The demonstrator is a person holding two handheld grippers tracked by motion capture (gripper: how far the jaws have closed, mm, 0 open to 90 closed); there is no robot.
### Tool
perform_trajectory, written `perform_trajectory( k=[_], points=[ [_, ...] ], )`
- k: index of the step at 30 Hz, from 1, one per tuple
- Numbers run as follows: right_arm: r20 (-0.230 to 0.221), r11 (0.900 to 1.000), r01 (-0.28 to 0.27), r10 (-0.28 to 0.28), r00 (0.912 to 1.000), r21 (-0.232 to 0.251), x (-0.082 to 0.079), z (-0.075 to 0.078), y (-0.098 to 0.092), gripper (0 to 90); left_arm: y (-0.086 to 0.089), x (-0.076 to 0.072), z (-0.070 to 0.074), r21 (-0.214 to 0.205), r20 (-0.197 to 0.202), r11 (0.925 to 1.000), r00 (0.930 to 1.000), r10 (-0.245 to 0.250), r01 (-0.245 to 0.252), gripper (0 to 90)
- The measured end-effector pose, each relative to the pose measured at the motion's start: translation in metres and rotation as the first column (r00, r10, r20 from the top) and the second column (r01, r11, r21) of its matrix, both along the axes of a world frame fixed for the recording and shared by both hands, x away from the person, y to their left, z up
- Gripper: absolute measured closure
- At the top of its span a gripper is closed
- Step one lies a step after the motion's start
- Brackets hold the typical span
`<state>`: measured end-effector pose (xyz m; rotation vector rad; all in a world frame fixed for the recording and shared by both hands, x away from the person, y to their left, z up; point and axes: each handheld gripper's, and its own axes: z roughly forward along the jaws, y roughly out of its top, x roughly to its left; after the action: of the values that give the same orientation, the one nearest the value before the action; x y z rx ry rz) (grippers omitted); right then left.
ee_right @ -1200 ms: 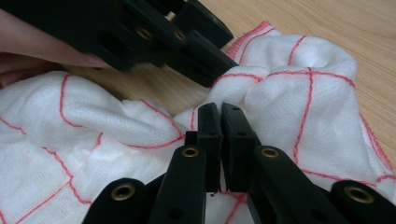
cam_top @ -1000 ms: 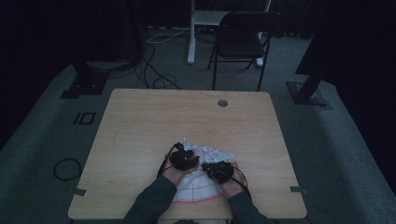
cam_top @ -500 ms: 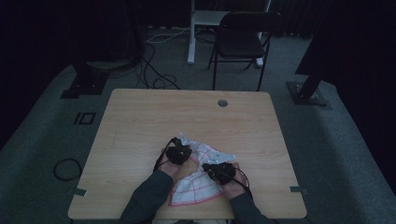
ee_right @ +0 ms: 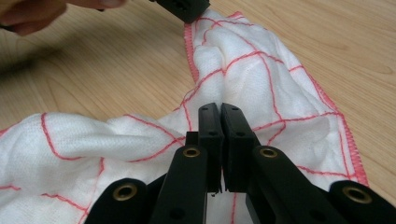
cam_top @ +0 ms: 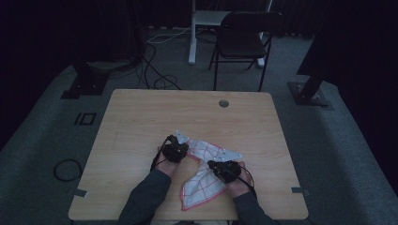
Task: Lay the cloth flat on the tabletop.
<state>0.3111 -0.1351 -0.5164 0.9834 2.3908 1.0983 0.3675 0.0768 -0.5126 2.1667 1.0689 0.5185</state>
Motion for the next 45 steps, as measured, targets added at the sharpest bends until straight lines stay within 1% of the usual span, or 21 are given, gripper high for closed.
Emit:
perform_trajectory(
  k=[2,5,8,11,14,17,18,21,22,23,24,25,26,27,28,30,35,36,39,42,45],
  points=[
    [0.000,1.0000,0.001,-0.001,1.0000,0.005,0.001,0.000,0.000,88.4,-0.003,-0.006,0.001,-0.007,0.005,0.9997,0.9997,-0.023,0.023,84.8],
    [-0.004,1.0000,0.003,-0.003,1.0000,0.007,0.002,-0.001,0.000,88.4,-0.010,-0.014,0.000,-0.003,-0.007,0.9973,0.9973,-0.073,0.073,86.6],
    [-0.005,0.9999,0.003,-0.003,1.0000,0.011,0.002,-0.001,0.000,88.4,-0.019,-0.019,-0.005,0.020,-0.028,0.9922,0.9920,-0.123,0.123,89.5],
    [-0.004,0.9999,0.004,-0.004,1.0000,0.013,0.002,-0.001,0.000,88.4,-0.025,-0.018,-0.011,0.024,-0.052,0.9880,0.9871,-0.151,0.153,90.0],
    [-0.002,0.9998,0.006,-0.006,1.0000,0.020,0.003,-0.001,0.001,88.4,-0.028,-0.016,-0.014,0.021,-0.057,0.9865,0.9853,-0.161,0.163,90.0],
    [0.000,0.9997,0.007,-0.007,1.0000,0.022,0.004,0.000,0.001,88.4,-0.029,-0.015,-0.013,0.023,-0.049,0.9877,0.9870,-0.153,0.154,86.4],
    [0.007,0.9995,0.012,-0.012,0.9999,0.029,0.004,0.001,0.001,88.4,-0.029,-0.015,-0.012,0.016,-0.039,0.9909,0.9903,-0.133,0.134,84.7],
    [0.015,0.9995,0.015,-0.015,0.9998,0.030,0.004,0.002,0.001,88.4,-0.028,-0.016,-0.010,0.007,-0.039,0.9911,0.9904,-0.133,0.133,84.2],
    [0.024,0.9992,0.021,-0.022,0.9995,0.034,0.004,0.004,0.001,88.4,-0.027,-0.019,-0.008,-0.011,-0.048,0.9890,0.9879,-0.148,0.147,82.8],
    [0.024,0.9992,0.021,-0.022,0.9995,0.034,0.004,0.004,0.001,88.4,-0.027,-0.019,-0.008,-0.011,-0.048,0.9890,0.9879,-0.148,0.147,81.9],
    [0.032,0.9990,0.027,-0.029,0.9991,0.037,0.004,0.006,0.000,88.4,-0.025,-0.024,-0.006,-0.039,-0.061,0.9857,0.9842,-0.166,0.164,80.4],
    [0.036,0.9989,0.028,-0.030,0.9989,0.036,0.003,0.007,-0.001,88.4,-0.025,-0.024,-0.006,-0.039,-0.061,0.9857,0.9842,-0.166,0.164,79.5],
    [0.042,0.9984,0.036,-0.037,0.9984,0.044,0.003,0.008,-0.002,88.4,-0.024,-0.030,-0.005,-0.058,-0.076,0.9817,0.9797,-0.186,0.181,78.0],
    [0.042,0.9984,0.036,-0.037,0.9984,0.044,0.003,0.008,-0.002,88.4,-0.024,-0.030,-0.005,-0.058,-0.076,0.9817,0.9797,-0.186,0.181,76.7],
    [0.053,0.9981,0.035,-0.038,0.9979,0.050,0.002,0.010,-0.004,88.5,-0.023,-0.034,-0.005,-0.067,-0.086,0.9783,0.9758,-0.201,0.196,75.2],
    [0.065,0.9980,0.027,-0.031,0.9974,0.058,0.002,0.012,-0.005,88.4,-0.022,-0.036,-0.005,-0.069,-0.089,0.9777,0.9749,-0.204,0.199,73.4],
    [0.083,0.9980,0.018,-0.023,0.9963,0.060,0.001,0.018,-0.003,88.5,-0.016,-0.038,-0.005,-0.091,-0.095,0.9781,0.9760,-0.196,0.187,72.2],
    [0.091,0.9977,0.013,-0.019,0.9957,0.067,0.001,0.022,-0.001,88.5,-0.012,-0.038,-0.005,-0.107,-0.103,0.9775,0.9758,-0.193,0.182,71.2],
    [0.100,0.9974,0.012,-0.019,0.9948,0.071,0.001,0.026,0.000,88.5,-0.009,-0.040,-0.004,-0.123,-0.105,0.9770,0.9767,-0.187,0.174,68.8],
    [0.128,0.9950,0.022,-0.034,0.9912,0.097,0.000,0.036,-0.005,88.5,-0.006,-0.044,0.001,-0.146,-0.090,0.9746,0.9787,-0.185,0.170,67.3],
    [0.128,0.9936,0.028,-0.042,0.9909,0.110,-0.002,0.040,-0.011,88.5,-0.006,-0.047,0.004,-0.153,-0.083,0.9726,0.9784,-0.190,0.175,67.0]
  ],
)
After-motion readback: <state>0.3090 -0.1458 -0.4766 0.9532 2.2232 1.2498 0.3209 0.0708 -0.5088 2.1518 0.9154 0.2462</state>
